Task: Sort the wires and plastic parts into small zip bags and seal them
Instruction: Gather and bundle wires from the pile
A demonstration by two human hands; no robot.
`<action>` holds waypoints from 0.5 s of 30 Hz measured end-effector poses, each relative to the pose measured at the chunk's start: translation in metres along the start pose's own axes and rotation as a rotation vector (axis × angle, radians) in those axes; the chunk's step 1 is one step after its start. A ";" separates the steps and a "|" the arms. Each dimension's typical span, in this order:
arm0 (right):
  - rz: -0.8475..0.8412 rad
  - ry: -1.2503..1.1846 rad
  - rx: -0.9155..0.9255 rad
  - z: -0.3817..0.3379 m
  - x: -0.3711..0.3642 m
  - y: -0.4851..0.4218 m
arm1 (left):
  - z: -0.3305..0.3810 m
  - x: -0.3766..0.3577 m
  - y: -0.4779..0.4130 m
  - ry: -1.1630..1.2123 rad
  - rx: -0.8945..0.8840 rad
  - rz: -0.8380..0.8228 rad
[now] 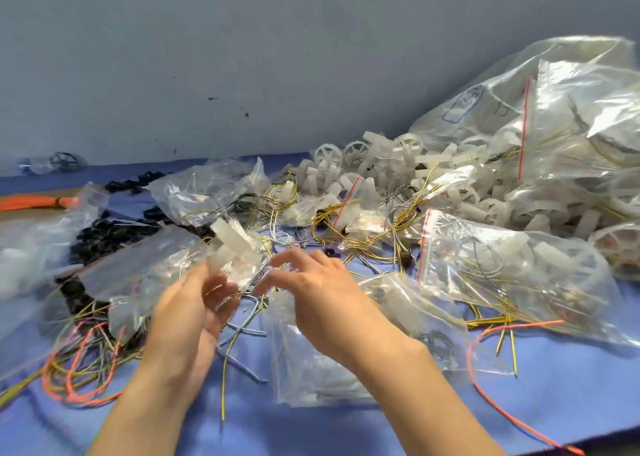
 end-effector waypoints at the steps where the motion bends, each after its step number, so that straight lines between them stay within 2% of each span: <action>1: -0.031 0.042 0.026 -0.002 -0.004 0.002 | -0.004 0.008 0.002 0.015 0.073 -0.008; 4: -0.069 0.087 0.051 0.003 -0.011 0.007 | -0.015 0.025 0.002 -0.046 0.318 -0.063; 8: 0.072 0.020 -0.008 0.015 -0.001 0.007 | -0.028 0.027 0.007 -0.176 0.557 -0.215; 12: 0.287 -0.136 -0.090 0.025 0.010 0.009 | -0.033 0.008 0.019 -0.299 0.558 -0.410; 15: 0.357 -0.251 -0.089 0.023 0.016 0.010 | -0.035 -0.011 0.024 -0.349 0.473 -0.529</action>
Point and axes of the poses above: each hand's wrist, its own y-axis away from the middle knuckle, its own x-axis out of the back of the hand, z = x × y, the point moved 5 cm from there along -y, towards the middle knuckle, and after that the axes turned 2 degrees about -x, right-handed, at the moved point
